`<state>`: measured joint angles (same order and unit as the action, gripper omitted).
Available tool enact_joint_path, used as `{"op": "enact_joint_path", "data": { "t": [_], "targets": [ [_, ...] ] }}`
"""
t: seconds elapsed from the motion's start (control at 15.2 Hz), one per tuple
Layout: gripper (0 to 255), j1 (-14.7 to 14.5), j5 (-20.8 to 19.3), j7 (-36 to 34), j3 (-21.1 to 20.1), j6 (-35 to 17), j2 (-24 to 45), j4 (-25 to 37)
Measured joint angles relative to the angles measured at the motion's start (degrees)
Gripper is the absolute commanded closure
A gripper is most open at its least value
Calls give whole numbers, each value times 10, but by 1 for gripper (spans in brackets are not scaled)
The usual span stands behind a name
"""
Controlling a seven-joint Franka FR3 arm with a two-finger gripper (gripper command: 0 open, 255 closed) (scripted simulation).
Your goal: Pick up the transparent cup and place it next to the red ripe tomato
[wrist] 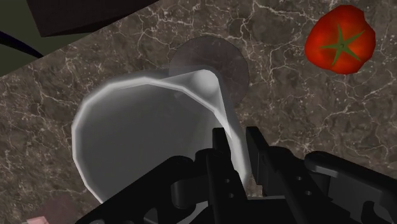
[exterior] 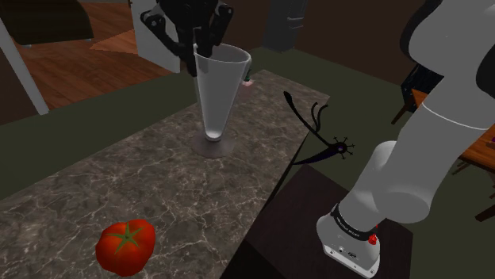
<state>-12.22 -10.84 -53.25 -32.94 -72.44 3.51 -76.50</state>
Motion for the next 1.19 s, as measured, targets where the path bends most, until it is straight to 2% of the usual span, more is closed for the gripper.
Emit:
{"op": "enact_joint_path", "data": {
  "t": [1.19],
  "targets": [
    [255, 15, 32, 2, 13, -156, -57, -202]
  ]
}}
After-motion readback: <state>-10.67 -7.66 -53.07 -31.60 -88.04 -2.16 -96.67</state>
